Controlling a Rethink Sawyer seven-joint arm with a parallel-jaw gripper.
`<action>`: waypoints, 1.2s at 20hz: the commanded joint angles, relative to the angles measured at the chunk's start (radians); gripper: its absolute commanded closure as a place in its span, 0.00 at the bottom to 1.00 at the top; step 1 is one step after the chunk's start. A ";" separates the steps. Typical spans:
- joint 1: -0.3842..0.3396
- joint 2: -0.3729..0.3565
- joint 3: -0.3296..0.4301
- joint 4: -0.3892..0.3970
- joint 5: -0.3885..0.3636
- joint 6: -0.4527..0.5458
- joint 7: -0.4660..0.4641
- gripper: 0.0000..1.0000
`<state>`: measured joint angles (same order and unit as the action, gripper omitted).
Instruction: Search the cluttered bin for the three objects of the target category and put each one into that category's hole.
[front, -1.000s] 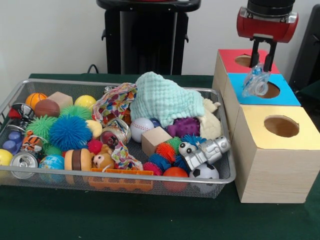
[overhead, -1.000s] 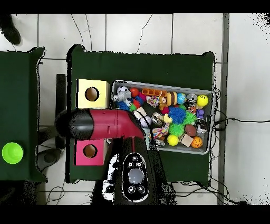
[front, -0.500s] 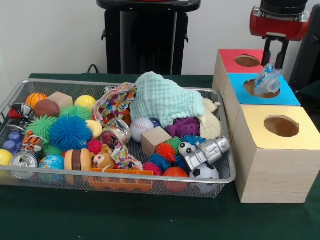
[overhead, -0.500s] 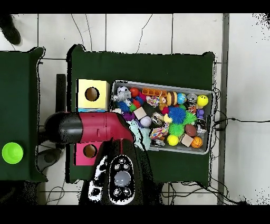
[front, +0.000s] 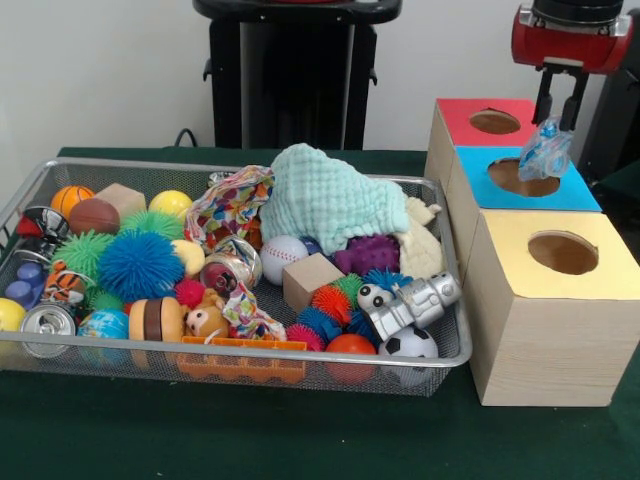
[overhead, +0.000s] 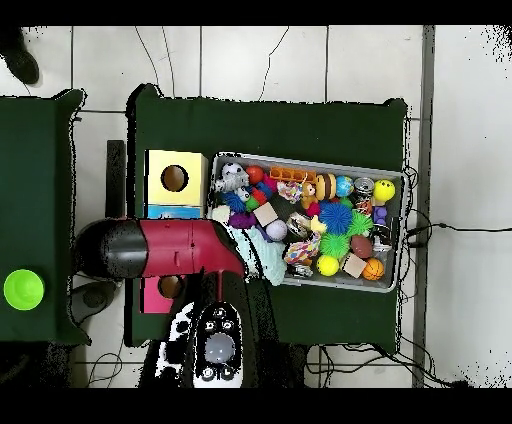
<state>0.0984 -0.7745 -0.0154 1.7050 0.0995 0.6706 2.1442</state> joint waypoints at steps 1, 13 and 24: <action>-0.028 0.016 -0.002 0.075 0.038 -0.086 0.185 1.00; -0.028 0.009 -0.021 0.093 0.058 -0.064 0.195 1.00; -0.057 0.007 0.002 0.120 0.094 -0.092 0.167 0.00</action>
<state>0.0929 -0.7747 -0.0385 1.7283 0.1433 0.6344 2.1442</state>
